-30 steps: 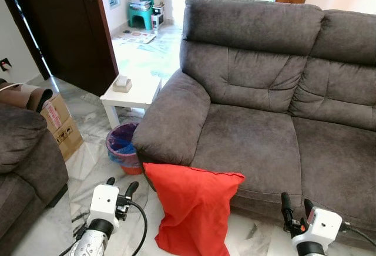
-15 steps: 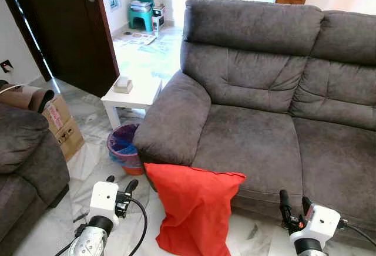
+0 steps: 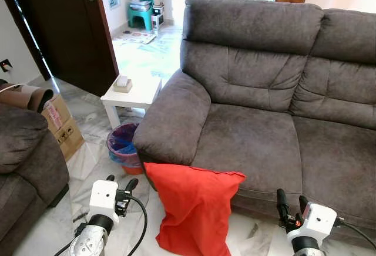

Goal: Move the pillow to the sofa from floor

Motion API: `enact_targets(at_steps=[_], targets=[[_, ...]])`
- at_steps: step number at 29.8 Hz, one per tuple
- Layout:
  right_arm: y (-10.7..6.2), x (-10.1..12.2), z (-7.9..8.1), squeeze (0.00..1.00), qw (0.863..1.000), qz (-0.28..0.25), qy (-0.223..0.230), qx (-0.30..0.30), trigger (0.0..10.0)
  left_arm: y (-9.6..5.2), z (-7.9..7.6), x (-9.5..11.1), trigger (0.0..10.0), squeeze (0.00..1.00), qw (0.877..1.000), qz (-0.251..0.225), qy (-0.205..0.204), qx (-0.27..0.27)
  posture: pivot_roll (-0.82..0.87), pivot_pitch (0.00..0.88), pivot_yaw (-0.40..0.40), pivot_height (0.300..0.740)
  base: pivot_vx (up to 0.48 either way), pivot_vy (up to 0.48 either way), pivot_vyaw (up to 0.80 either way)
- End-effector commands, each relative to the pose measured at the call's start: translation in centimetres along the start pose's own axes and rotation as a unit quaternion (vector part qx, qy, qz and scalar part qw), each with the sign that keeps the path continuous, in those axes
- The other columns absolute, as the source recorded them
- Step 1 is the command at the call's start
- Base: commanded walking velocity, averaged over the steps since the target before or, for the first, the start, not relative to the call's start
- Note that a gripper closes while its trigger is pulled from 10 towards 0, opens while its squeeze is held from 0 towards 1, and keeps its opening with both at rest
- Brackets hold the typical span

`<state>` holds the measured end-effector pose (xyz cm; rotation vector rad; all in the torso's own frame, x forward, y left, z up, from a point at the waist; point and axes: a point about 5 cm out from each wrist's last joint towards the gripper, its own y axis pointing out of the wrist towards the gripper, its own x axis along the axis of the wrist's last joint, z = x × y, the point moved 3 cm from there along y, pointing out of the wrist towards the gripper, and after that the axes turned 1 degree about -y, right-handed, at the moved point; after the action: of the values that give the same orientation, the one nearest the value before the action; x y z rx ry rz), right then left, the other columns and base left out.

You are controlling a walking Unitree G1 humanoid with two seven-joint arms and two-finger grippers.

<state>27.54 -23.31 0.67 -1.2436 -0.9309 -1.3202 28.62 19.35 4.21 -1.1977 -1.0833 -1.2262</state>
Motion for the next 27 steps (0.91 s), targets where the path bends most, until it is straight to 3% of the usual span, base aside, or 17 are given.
enact_targets(at_steps=[1, 17, 27], targets=[[0.44, 0.63, 0.54, 0.0, 1.0, -0.01, -0.001, 0.007, 10.0, 0.03, -0.24, 0.16, 10.0, 0.0, 1.0, 0.0, -0.003, -0.004, -0.03, 0.063, 0.016, 0.74, 0.262, 0.0, 0.0], [0.78, 0.82, 0.99, 0.0, 1.0, -0.011, -0.006, 0.015, 10.0, 0.11, -0.27, 0.24, 10.0, 0.0, 1.0, -0.002, -0.008, -0.001, -0.02, 0.063, 0.01, 0.74, 0.303, 0.0, 0.0], [0.96, 0.86, 1.36, 0.0, 1.0, -0.011, -0.006, 0.02, 10.0, 0.26, -0.19, 0.45, 10.0, 0.0, 1.0, -0.006, -0.009, 0.001, -0.02, 0.063, 0.009, 0.74, 0.156, 0.0, 0.0]])
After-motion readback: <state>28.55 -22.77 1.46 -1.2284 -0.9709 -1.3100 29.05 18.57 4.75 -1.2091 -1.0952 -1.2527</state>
